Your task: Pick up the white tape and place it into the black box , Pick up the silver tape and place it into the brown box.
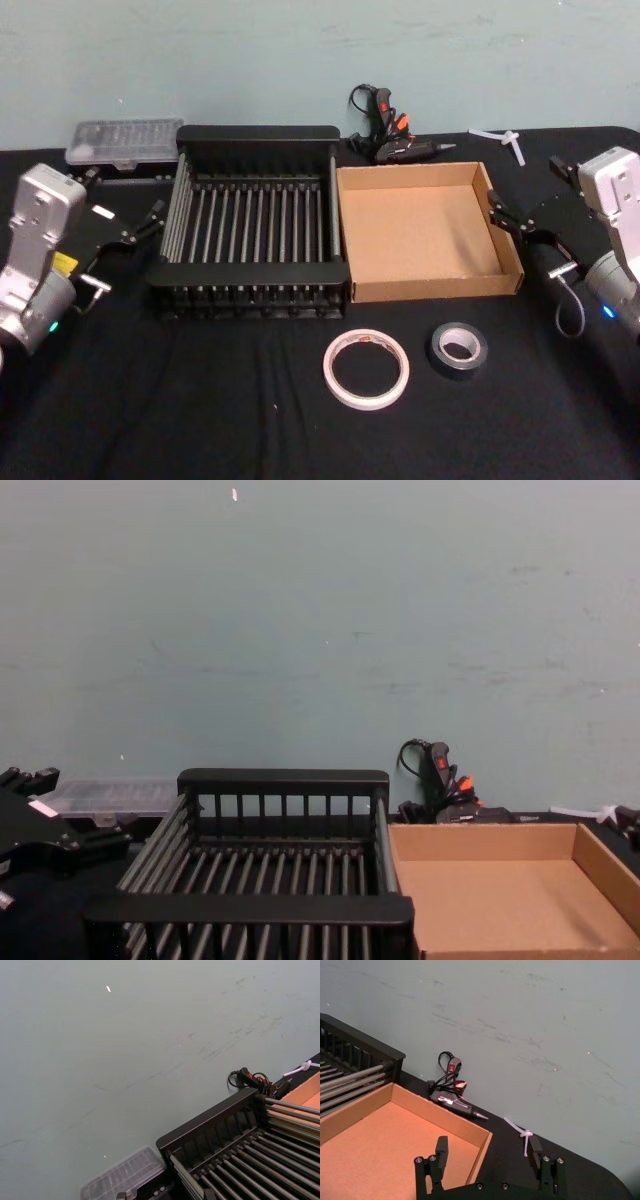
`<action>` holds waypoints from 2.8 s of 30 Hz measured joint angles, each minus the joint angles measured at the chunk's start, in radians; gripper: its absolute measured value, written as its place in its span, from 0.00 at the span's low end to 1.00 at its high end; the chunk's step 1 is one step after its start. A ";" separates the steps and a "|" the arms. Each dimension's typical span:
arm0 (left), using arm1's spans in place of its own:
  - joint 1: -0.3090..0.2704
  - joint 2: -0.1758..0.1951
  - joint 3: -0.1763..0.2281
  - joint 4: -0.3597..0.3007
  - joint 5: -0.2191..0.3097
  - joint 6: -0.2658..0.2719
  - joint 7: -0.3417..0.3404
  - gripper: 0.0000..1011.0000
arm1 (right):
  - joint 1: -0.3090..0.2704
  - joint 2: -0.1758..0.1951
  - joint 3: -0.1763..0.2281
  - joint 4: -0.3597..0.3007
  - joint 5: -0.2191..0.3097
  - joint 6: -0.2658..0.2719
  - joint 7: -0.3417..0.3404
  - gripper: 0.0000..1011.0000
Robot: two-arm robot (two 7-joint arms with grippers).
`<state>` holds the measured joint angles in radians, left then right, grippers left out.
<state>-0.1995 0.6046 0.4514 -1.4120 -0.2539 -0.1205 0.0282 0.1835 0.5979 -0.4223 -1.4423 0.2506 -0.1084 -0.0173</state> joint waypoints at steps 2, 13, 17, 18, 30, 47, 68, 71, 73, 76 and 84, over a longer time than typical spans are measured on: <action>0.000 0.000 0.000 0.000 0.000 0.000 0.000 0.99 | -0.009 -0.001 0.011 -0.017 0.007 0.013 0.007 0.99; 0.000 0.000 0.000 0.000 0.000 0.000 0.000 0.99 | -0.080 0.014 0.073 -0.151 0.077 0.120 0.045 0.99; 0.000 0.000 0.000 0.000 0.000 0.000 0.000 0.99 | -0.111 0.020 0.099 -0.207 0.111 0.174 0.061 0.99; 0.000 0.000 0.000 0.000 0.000 0.000 0.000 0.99 | -0.117 0.021 0.104 -0.216 0.116 0.183 0.064 0.99; 0.000 0.000 0.000 0.000 0.000 0.000 0.000 0.99 | -0.215 0.039 0.167 -0.354 0.195 0.344 0.098 0.99; 0.000 0.000 0.000 0.000 0.000 0.000 0.000 0.99 | -0.323 0.043 0.218 -0.469 0.222 0.472 0.122 0.99; 0.000 0.000 0.000 0.000 0.000 0.000 0.000 0.99 | -0.401 0.017 0.254 -0.521 0.230 0.619 0.135 0.99; 0.000 0.000 0.000 0.000 0.000 0.000 0.000 0.99 | -0.402 0.014 0.254 -0.521 0.229 0.629 0.139 0.99; 0.000 0.000 0.000 0.000 0.000 0.000 0.000 0.99 | -0.402 0.011 0.254 -0.520 0.226 0.638 0.142 0.99; 0.000 0.000 0.000 0.000 0.000 0.000 0.000 0.99 | -0.400 0.006 0.253 -0.513 0.219 0.649 0.146 0.99; 0.000 0.000 0.000 0.000 0.000 0.000 0.000 0.99 | -0.385 -0.010 0.243 -0.488 0.199 0.673 0.164 0.99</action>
<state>-0.1995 0.6047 0.4514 -1.4120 -0.2539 -0.1206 0.0283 -0.2015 0.5880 -0.1793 -1.9301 0.4501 0.5647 0.1464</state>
